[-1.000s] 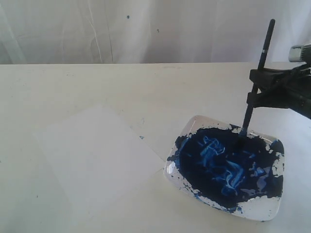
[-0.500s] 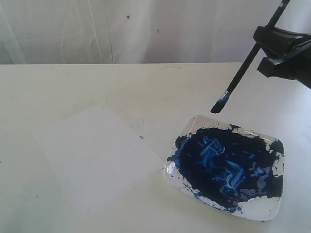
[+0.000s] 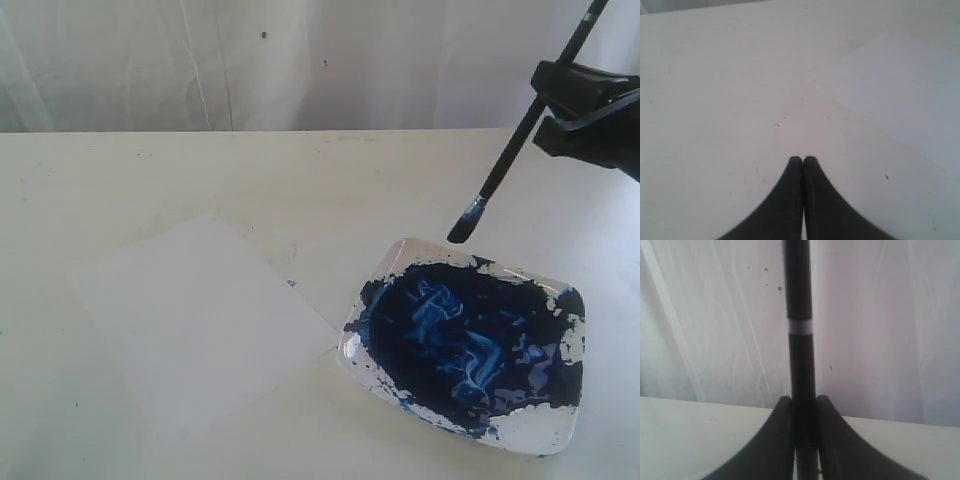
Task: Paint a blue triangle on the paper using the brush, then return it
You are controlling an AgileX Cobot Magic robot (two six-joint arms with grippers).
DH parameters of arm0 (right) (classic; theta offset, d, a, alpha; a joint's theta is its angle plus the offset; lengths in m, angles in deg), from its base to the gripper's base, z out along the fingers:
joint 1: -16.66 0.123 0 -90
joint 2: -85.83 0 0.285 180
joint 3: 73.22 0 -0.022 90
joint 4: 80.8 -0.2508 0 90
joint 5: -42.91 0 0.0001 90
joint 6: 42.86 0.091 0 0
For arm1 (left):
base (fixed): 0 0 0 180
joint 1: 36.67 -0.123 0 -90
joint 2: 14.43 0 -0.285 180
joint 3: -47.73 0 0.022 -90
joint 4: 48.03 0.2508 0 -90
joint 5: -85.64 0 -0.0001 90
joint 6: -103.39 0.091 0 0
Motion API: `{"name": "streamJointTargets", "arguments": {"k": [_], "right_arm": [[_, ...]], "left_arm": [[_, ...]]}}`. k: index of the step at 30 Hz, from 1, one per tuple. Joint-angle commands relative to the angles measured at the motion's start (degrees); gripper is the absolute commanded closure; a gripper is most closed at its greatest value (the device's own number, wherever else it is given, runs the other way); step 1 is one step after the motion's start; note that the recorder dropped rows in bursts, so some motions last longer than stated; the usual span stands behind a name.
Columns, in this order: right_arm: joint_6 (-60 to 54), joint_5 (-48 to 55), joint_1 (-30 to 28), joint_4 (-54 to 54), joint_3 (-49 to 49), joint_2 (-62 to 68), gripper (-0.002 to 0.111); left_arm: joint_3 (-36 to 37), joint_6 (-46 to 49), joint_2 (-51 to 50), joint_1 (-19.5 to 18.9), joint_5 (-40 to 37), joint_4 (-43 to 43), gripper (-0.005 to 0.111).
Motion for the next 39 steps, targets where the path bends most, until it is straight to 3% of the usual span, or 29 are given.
{"name": "streamJointTargets", "arguments": {"k": [1,6,15,23,27,32,35,39], "right_arm": [[0.14,3.22,-0.31,-0.72,0.10,-0.36,0.102],[0.14,6.86,-0.31,-0.72,0.10,-0.36,0.102],[0.14,8.50,-0.31,-0.72,0.10,-0.36,0.102],[1.53,8.50,-0.31,-0.72,0.10,-0.36,0.102],[5.10,7.85,-0.31,-0.72,0.10,-0.48,0.102],[5.49,7.85,-0.31,0.31,0.10,-0.70,0.102],[5.49,7.85,-0.31,0.31,0.10,-0.70,0.102],[5.52,7.72,-0.31,0.53,0.10,-0.68,0.102]], "left_arm": [[0.10,2.65,0.29,-0.16,5.44,0.07,0.107],[0.10,2.65,0.29,-0.16,6.99,0.07,0.107],[0.10,2.65,0.29,-0.16,22.41,0.07,0.107],[0.10,2.55,0.29,-0.16,24.47,0.07,0.107],[0.10,2.65,0.29,-0.16,29.45,0.07,0.107],[0.10,4.24,0.29,-0.16,42.09,-3.77,0.107],[-2.86,10.11,-1.44,-0.16,38.65,-11.56,0.107],[-9.44,21.23,-7.70,-0.16,30.50,-10.79,0.107]]}}
